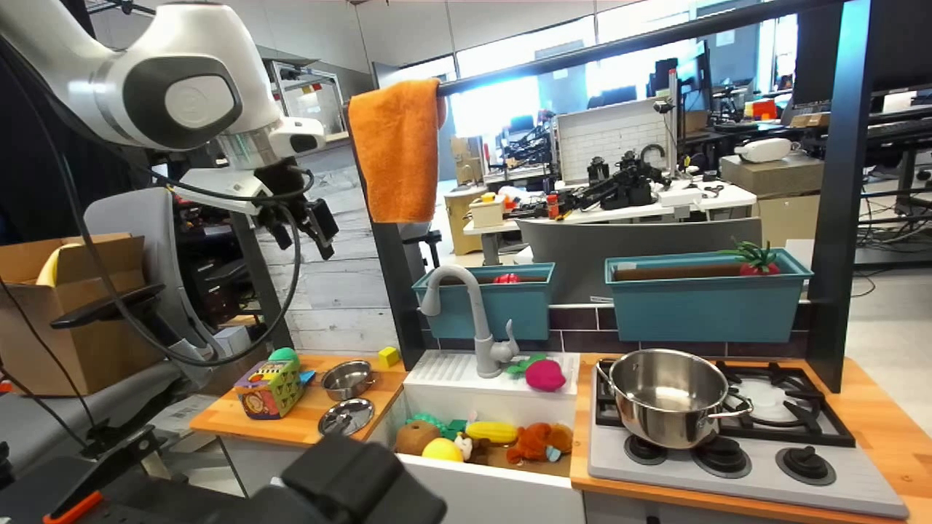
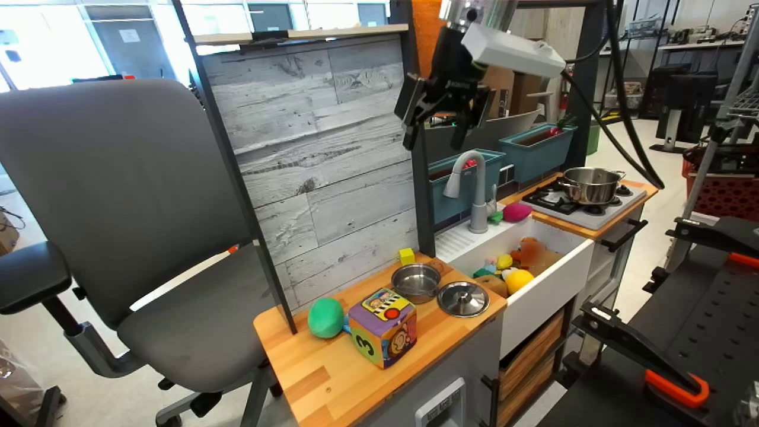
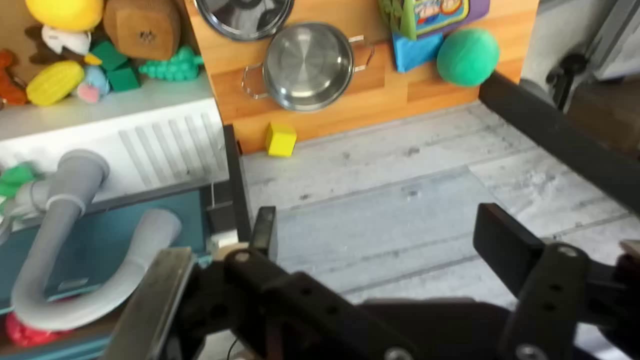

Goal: Move the pee plush toy and pick up the cloth and drop it on the counter, then pick up the pink plush toy from the sink and put it in the pot

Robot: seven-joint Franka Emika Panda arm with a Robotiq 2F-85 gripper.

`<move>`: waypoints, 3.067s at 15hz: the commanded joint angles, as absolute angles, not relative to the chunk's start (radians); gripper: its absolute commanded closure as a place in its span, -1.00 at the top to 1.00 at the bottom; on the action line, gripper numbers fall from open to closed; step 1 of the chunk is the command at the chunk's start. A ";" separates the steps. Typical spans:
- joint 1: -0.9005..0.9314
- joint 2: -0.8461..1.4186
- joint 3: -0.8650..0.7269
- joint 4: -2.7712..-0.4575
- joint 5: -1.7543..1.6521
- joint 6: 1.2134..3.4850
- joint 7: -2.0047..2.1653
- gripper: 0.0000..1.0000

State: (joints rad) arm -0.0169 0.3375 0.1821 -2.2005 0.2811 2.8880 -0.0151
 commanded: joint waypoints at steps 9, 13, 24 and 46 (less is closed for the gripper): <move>-0.038 -0.037 0.232 -2.430 0.496 3.417 0.025 1.00; -0.148 0.076 0.213 -2.269 0.562 3.479 0.024 1.00; -0.143 0.447 0.023 -1.794 0.442 3.198 0.203 1.00; -0.012 0.424 0.009 -1.842 0.366 3.068 0.251 -0.57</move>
State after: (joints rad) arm -0.0236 0.4400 0.0039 -1.8146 0.3992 3.1231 0.2301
